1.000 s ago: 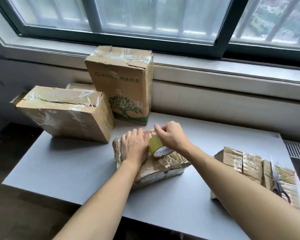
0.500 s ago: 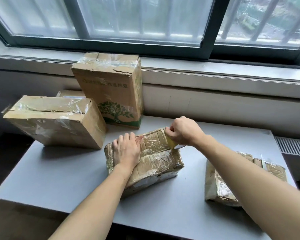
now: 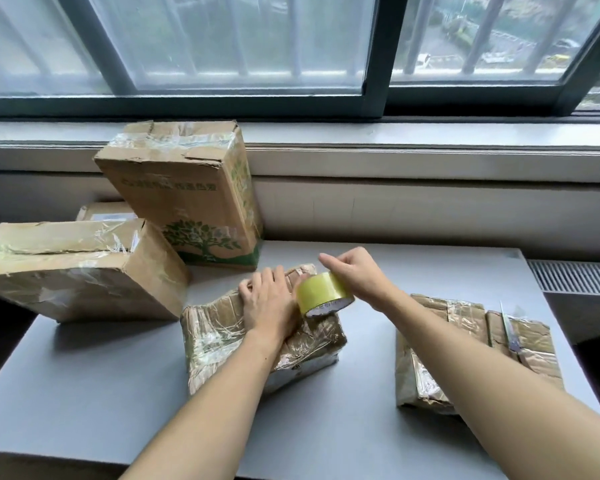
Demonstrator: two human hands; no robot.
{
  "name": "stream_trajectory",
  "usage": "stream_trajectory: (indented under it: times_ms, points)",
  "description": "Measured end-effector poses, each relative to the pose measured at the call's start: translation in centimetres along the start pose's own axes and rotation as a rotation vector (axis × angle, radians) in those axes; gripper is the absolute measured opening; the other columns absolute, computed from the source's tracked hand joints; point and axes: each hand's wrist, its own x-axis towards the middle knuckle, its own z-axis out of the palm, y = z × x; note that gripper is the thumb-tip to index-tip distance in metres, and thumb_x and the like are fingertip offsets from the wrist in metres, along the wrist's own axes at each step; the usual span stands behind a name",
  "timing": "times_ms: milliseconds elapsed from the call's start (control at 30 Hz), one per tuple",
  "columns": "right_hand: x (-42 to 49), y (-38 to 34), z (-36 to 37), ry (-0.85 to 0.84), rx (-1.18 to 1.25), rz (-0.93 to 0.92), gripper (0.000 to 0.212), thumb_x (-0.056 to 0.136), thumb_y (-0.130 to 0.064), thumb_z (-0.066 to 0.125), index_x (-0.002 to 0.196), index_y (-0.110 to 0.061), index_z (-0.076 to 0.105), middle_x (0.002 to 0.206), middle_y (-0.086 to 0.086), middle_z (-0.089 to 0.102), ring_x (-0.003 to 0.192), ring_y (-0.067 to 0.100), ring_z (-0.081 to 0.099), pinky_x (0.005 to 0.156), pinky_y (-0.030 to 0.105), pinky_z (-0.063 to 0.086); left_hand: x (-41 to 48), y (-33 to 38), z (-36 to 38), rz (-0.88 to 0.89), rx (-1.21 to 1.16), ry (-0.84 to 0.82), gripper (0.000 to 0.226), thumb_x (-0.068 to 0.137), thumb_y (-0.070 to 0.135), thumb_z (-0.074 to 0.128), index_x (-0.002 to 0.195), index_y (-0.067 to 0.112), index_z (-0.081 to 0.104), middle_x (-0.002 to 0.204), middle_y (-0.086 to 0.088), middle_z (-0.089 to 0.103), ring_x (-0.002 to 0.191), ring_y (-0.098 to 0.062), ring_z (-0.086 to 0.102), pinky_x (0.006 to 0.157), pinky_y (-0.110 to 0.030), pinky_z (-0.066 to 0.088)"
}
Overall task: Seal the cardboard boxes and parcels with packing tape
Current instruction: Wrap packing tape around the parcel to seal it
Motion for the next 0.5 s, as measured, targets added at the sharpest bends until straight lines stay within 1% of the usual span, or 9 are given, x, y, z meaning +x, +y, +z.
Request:
stream_trajectory:
  times_ms: [33,67,100,133,200,267,333,400,500]
  points:
    - [-0.1,0.6,0.0,0.016,0.083,0.055,0.058,0.095,-0.029,0.063,0.05,-0.025,0.027,0.052,-0.004,0.019,0.05,0.014,0.017,0.05,0.032,0.014,0.0,-0.1,0.1,-0.006,0.007,-0.001,0.092,0.087,0.063,-0.026,0.103,0.02,0.053,0.102,-0.006,0.058,0.099,-0.027,0.051,0.093,-0.046,0.032]
    - [-0.1,0.9,-0.1,0.033,0.124,0.085,0.057,0.095,-0.029,0.063,0.05,-0.025,0.028,0.053,-0.004,0.019,0.05,0.014,0.017,0.051,0.033,0.013,0.0,-0.1,0.2,-0.016,0.021,-0.005,0.085,0.09,0.064,-0.02,0.101,0.02,0.052,0.1,-0.006,0.057,0.098,-0.026,0.05,0.093,-0.046,0.031]
    - [0.0,0.7,-0.3,0.05,0.105,0.091,0.056,0.094,-0.028,0.062,0.05,-0.025,0.027,0.052,-0.003,0.019,0.049,0.015,0.017,0.051,0.033,0.014,0.2,0.0,0.2,-0.025,0.04,-0.015,0.077,0.093,0.065,-0.013,0.1,0.021,0.051,0.1,-0.005,0.056,0.098,-0.026,0.049,0.093,-0.046,0.031]
    - [0.3,0.3,-0.8,0.052,0.02,0.071,0.057,0.094,-0.027,0.06,0.049,-0.024,0.026,0.051,-0.002,0.018,0.048,0.015,0.016,0.05,0.033,0.014,0.2,0.0,0.4,-0.028,0.05,-0.021,0.071,0.095,0.064,-0.006,0.1,0.022,0.05,0.1,-0.005,0.055,0.098,-0.025,0.048,0.093,-0.045,0.03]
    - [0.7,-0.7,-2.3,0.044,-0.195,0.016,0.058,0.094,-0.027,0.057,0.049,-0.023,0.021,0.048,-0.004,0.015,0.047,0.014,0.014,0.048,0.034,0.017,0.3,-0.1,0.5,-0.025,0.049,-0.042,0.063,0.098,0.061,0.0,0.099,0.022,0.048,0.099,-0.004,0.053,0.097,-0.024,0.046,0.093,-0.044,0.028]
    - [1.4,-1.3,-3.7,0.044,-0.36,-0.039,0.057,0.093,-0.03,0.055,0.052,-0.019,0.018,0.052,-0.002,0.012,0.051,0.016,0.014,0.051,0.037,0.018,0.3,0.0,0.5,-0.018,0.046,-0.021,0.059,0.101,0.059,0.003,0.098,0.021,0.048,0.098,-0.003,0.052,0.096,-0.024,0.045,0.094,-0.044,0.028]
    - [2.2,-0.9,-3.9,0.007,-0.502,-0.073,0.054,0.093,-0.031,0.053,0.054,-0.015,0.02,0.059,0.001,0.015,0.057,0.017,0.014,0.051,0.038,0.019,0.1,-0.2,0.7,-0.02,0.042,-0.01,0.056,0.1,0.058,0.006,0.097,0.021,0.048,0.096,-0.003,0.051,0.094,-0.024,0.045,0.093,-0.044,0.028]
    - [2.8,0.3,-3.0,-0.027,-0.585,-0.068,0.051,0.095,-0.03,0.05,0.055,-0.012,0.025,0.062,0.01,0.021,0.061,0.023,0.019,0.053,0.038,0.021,0.1,-0.4,0.9,-0.011,0.045,0.006,0.054,0.102,0.057,0.009,0.096,0.021,0.048,0.094,-0.002,0.051,0.092,-0.023,0.044,0.092,-0.044,0.03]
    - [3.6,2.9,-2.0,-0.021,-0.566,0.028,0.055,0.1,-0.031,0.047,0.053,-0.011,0.024,0.061,0.017,0.025,0.065,0.031,0.03,0.058,0.037,0.021,0.2,-0.4,1.2,-0.002,0.026,0.022,0.046,0.103,0.057,0.018,0.092,0.021,0.046,0.09,-0.001,0.049,0.088,-0.023,0.042,0.091,-0.043,0.03]
